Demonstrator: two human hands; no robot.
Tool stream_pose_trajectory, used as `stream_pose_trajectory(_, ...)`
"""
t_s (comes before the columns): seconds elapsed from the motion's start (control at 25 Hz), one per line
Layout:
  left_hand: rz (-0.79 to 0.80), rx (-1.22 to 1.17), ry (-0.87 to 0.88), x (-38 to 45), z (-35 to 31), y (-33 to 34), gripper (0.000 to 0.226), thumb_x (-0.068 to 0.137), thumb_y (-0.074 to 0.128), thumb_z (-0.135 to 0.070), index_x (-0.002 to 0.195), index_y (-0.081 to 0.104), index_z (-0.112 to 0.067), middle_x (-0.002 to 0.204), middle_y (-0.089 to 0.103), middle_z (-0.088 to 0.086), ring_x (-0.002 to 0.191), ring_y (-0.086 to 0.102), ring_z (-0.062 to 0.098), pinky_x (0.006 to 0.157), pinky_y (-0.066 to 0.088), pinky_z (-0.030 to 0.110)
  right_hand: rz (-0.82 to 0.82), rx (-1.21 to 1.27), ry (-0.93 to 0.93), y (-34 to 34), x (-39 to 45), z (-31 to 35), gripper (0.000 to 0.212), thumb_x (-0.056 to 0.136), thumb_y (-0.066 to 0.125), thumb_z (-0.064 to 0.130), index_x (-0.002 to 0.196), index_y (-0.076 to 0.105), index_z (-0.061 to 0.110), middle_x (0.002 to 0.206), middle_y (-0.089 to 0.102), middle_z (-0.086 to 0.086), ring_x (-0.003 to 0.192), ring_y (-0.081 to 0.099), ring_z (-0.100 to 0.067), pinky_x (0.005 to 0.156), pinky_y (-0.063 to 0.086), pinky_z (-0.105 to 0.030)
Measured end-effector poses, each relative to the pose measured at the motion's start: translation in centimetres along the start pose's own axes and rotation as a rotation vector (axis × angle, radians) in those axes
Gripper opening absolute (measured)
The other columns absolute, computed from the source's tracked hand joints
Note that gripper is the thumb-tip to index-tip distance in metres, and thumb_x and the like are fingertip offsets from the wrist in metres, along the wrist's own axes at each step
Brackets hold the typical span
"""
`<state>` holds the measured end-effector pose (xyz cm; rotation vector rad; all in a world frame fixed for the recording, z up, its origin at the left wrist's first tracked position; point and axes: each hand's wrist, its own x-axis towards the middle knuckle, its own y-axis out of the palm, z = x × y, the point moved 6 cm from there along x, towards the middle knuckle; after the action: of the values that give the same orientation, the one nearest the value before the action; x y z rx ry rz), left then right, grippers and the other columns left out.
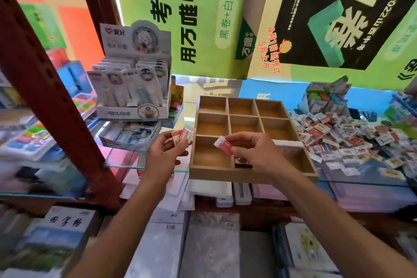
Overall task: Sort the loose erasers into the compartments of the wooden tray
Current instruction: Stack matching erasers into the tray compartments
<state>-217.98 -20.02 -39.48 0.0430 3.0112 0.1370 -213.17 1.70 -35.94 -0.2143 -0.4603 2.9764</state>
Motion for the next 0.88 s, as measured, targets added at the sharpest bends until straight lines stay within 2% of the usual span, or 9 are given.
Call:
stream_pose_trajectory(0.08,0.084,-0.203,-0.093,-0.7,-0.2,1.3,0.025,0.095,0.062,-0.019,0.12,0.06,-0.017,0.108,0.075,0.006,0.093,0.072,0.026,0.076,0.055,0.038,-0.096,-0.213,-0.223,0.6,-0.4,1.1,0.02,0.09,0.071,0.02,0.107,0.073,0.03,0.095,0.07,0.016,0.089,0.063,0.0,0.072,0.052,-0.016)
stream_pose_trajectory(0.2,0.214,-0.454,-0.19,-1.8,-1.0,3.8,0.028,0.097,0.059,-0.016,0.125,0.056,-0.012,0.113,0.072,0.014,0.1,0.07,0.034,0.085,0.059,0.045,-0.207,-0.457,-0.581,2.7,-1.6,2.3,0.014,0.089,0.072,0.018,0.104,0.071,0.019,0.097,0.065,0.009,0.085,0.058,-0.004,0.072,0.051,-0.015)
stream_pose_trajectory(0.28,0.216,-0.519,-0.177,-2.0,-1.2,4.5,0.03,0.097,0.057,-0.014,0.127,0.055,-0.009,0.112,0.071,0.017,0.098,0.07,0.033,0.083,0.06,0.042,-0.232,-0.559,-0.672,3.8,-1.8,2.2,0.015,0.088,0.072,0.013,0.103,0.07,0.015,0.099,0.061,0.006,0.086,0.056,-0.005,0.073,0.05,-0.014)
stream_pose_trajectory(0.36,0.195,-0.566,-0.177,-2.2,-1.0,4.5,0.035,0.098,0.056,-0.015,0.131,0.052,-0.007,0.109,0.071,0.017,0.096,0.071,0.03,0.08,0.061,0.039,-0.212,-0.477,-0.654,3.9,-1.7,2.0,0.014,0.087,0.073,0.014,0.101,0.073,0.015,0.101,0.06,0.007,0.089,0.057,-0.005,0.074,0.05,-0.013)
stream_pose_trajectory(0.52,0.186,-0.615,-0.166,-2.3,-0.5,4.2,0.039,0.097,0.054,-0.017,0.135,0.048,-0.006,0.109,0.071,0.017,0.101,0.07,0.032,0.081,0.06,0.038,-0.136,-0.109,-0.42,3.2,-1.2,1.5,0.011,0.084,0.076,0.014,0.094,0.073,0.016,0.102,0.065,0.011,0.089,0.064,-0.004,0.076,0.055,-0.018)
stream_pose_trajectory(0.6,0.2,-0.621,-0.142,-2.4,-0.5,4.5,0.043,0.094,0.056,-0.019,0.135,0.048,-0.007,0.111,0.07,0.017,0.101,0.07,0.032,0.083,0.06,0.038,-0.097,-0.027,-0.325,2.9,-1.0,1.4,0.011,0.083,0.078,0.016,0.092,0.072,0.019,0.097,0.068,0.011,0.085,0.066,-0.006,0.073,0.057,-0.022)
stream_pose_trajectory(0.68,0.215,-0.623,-0.122,-2.6,-0.7,4.7,0.045,0.09,0.057,-0.022,0.133,0.049,-0.01,0.114,0.07,0.017,0.103,0.069,0.032,0.088,0.059,0.04,-0.092,-0.148,-0.338,2.8,-1.0,1.5,0.014,0.083,0.078,0.022,0.094,0.069,0.023,0.091,0.068,0.013,0.082,0.064,-0.005,0.071,0.056,-0.019)
stream_pose_trajectory(0.76,0.188,-0.596,-0.092,-2.3,-1.0,4.2,0.044,0.089,0.058,-0.023,0.131,0.05,-0.012,0.117,0.07,0.015,0.109,0.068,0.033,0.094,0.056,0.043,-0.105,-0.374,-0.409,2.7,-0.6,1.7,0.019,0.084,0.077,0.024,0.1,0.068,0.024,0.094,0.065,0.015,0.083,0.06,-0.002,0.072,0.052,-0.015)
stream_pose_trajectory(0.88,0.059,-0.451,-0.047,-1.2,-1.3,2.0,0.033,0.095,0.056,-0.026,0.126,0.054,-0.017,0.116,0.072,0.008,0.114,0.065,0.027,0.098,0.052,0.045,-0.1,-0.666,-0.424,3.1,1.3,1.2,0.021,0.088,0.072,0.023,0.109,0.066,0.024,0.106,0.064,0.009,0.095,0.054,-0.003,0.084,0.048,-0.017)
